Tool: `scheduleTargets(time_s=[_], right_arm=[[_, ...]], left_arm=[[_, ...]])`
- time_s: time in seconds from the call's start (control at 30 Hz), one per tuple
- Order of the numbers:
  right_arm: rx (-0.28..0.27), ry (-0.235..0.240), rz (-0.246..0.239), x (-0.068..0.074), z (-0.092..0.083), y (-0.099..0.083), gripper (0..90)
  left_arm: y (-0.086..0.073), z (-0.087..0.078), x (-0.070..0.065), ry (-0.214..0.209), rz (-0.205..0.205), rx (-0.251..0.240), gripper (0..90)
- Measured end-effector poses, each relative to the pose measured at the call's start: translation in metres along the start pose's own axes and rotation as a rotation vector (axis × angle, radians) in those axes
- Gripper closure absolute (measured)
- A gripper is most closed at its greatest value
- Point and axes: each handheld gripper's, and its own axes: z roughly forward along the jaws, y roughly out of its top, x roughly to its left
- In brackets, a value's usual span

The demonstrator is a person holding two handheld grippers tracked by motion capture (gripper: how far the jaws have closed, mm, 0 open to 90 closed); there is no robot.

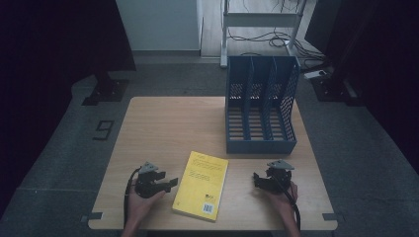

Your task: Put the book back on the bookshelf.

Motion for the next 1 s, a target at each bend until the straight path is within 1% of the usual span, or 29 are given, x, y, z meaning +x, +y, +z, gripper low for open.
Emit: scheduleTargets(time_s=[0.07,0.13,0.17,0.23,0.3,0.37,0.57,0.6,0.63,0.7,0.73,0.77,0.83,0.87,0.93,0.97,1.0], right_arm=[[-0.001,-0.003,-0.001,0.0,0.0,0.0,12.2],[-0.003,-0.026,0.021,0.001,0.001,0.001,12.7],[-0.003,-0.026,0.021,0.001,0.001,0.001,12.7],[-0.005,-0.041,0.033,0.004,0.0,0.0,13.6],[-0.005,-0.041,0.036,0.003,0.0,0.0,14.0],[-0.008,-0.042,0.036,0.003,-0.001,0.0,15.1],[-0.007,-0.037,0.042,0.002,-0.002,0.0,16.1],[-0.006,-0.034,0.042,0.003,-0.002,0.0,16.2],[-0.004,-0.03,0.039,0.003,-0.001,0.001,16.4],[-0.003,-0.028,0.021,0.007,-0.001,0.004,16.4],[-0.016,-0.013,0.017,0.01,-0.004,0.006,16.9],[-0.016,-0.013,0.017,0.01,-0.004,0.006,16.9],[-0.037,-0.017,0.018,0.012,-0.009,0.007,17.3],[-0.053,-0.009,0.019,0.014,-0.012,0.008,17.4],[-0.057,-0.003,0.018,0.016,-0.013,0.009,17.5],[-0.063,0.005,0.02,0.017,-0.013,0.009,17.6],[-0.079,0.047,0.04,0.019,-0.014,0.011,18.5]], left_arm=[[0.0,0.0,0.0,-0.001,-0.003,-0.001,33.0],[-0.001,-0.002,0.003,-0.014,-0.015,-0.003,33.0],[-0.001,-0.002,0.003,-0.014,-0.015,-0.003,33.0],[-0.002,-0.003,0.004,-0.02,-0.021,-0.001,33.0],[-0.001,-0.006,0.004,-0.039,-0.028,-0.009,33.0],[-0.001,-0.007,0.003,-0.042,-0.03,-0.018,33.0],[0.0,-0.006,0.004,-0.039,-0.029,-0.022,33.0],[0.0,-0.006,0.005,-0.042,-0.028,-0.027,33.1],[0.001,-0.006,0.007,-0.041,-0.025,-0.022,33.0],[-0.001,-0.007,0.009,-0.028,-0.038,-0.024,33.1],[-0.001,-0.007,0.009,-0.024,-0.039,-0.026,33.2],[-0.001,-0.007,0.009,-0.024,-0.039,-0.026,33.2],[0.0,-0.007,0.008,-0.024,-0.035,-0.025,33.2],[0.0,-0.007,0.007,-0.021,-0.029,-0.025,33.2],[0.0,-0.007,0.005,-0.015,-0.023,-0.03,33.3],[0.001,-0.007,0.003,-0.012,-0.018,-0.038,33.7],[0.002,-0.007,0.0,-0.01,0.002,-0.045,33.9]])
